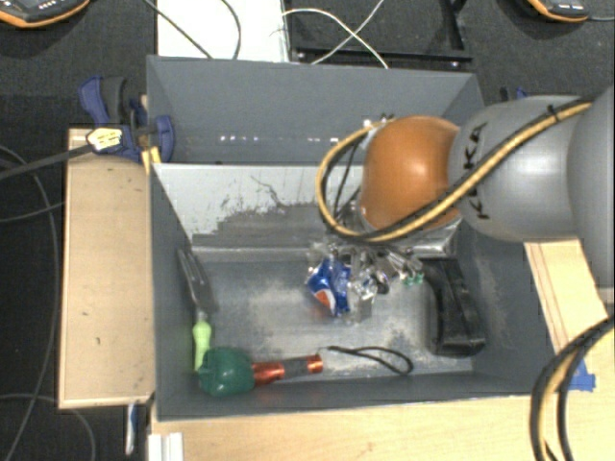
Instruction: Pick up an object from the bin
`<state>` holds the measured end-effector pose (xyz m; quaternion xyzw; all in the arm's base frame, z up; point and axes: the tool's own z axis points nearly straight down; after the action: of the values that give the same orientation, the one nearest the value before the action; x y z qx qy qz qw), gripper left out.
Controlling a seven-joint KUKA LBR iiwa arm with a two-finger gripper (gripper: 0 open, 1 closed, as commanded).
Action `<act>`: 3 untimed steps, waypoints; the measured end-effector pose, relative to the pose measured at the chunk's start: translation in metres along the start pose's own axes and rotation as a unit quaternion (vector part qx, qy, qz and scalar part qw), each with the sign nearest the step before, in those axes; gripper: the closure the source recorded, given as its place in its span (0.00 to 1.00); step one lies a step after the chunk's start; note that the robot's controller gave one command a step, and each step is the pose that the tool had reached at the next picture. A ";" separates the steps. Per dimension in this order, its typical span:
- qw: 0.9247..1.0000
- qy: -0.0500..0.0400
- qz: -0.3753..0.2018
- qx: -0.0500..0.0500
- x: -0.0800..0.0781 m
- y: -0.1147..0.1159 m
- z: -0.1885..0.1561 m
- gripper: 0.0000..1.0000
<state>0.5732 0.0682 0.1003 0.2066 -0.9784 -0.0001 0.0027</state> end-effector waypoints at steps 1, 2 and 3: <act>0.993 -0.007 0.118 -0.001 -0.004 -0.003 0.028 0.00; 1.000 -0.007 -0.014 -0.001 -0.007 -0.018 0.026 1.00; 1.000 -0.007 -0.014 -0.001 -0.007 -0.018 0.026 1.00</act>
Offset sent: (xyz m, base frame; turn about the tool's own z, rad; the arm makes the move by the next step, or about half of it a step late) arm 0.0100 -0.0172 -0.0303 -0.0292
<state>0.5863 0.0543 0.0744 0.2200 -0.9755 -0.0023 -0.0037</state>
